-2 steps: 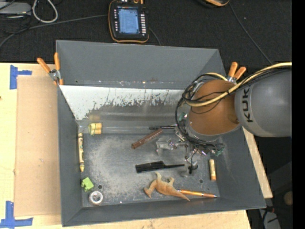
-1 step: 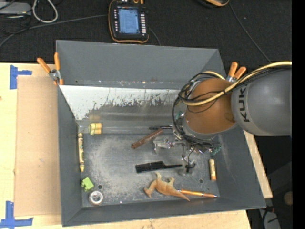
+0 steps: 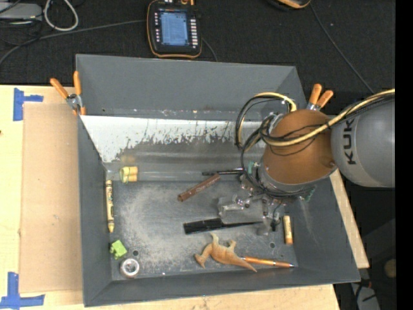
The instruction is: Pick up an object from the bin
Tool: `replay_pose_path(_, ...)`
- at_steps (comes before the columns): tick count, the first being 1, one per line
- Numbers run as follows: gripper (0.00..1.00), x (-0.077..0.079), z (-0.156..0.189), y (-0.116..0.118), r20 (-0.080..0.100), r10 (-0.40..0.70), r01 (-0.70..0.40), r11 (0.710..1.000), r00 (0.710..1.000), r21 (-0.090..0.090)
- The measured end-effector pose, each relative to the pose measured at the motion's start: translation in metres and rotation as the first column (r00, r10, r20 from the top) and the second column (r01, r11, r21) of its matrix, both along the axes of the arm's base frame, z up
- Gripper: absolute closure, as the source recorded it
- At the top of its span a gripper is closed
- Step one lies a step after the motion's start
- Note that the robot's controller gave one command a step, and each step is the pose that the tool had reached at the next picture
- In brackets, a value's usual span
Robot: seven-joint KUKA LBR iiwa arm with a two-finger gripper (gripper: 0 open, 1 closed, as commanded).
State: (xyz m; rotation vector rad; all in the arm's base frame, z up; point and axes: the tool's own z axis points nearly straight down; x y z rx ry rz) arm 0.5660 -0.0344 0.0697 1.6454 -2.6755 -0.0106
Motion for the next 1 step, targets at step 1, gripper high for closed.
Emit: replay_pose_path(1,1.0,0.0247,0.0036,0.0323,-0.002,-0.351,0.351,0.936,0.936,0.002)
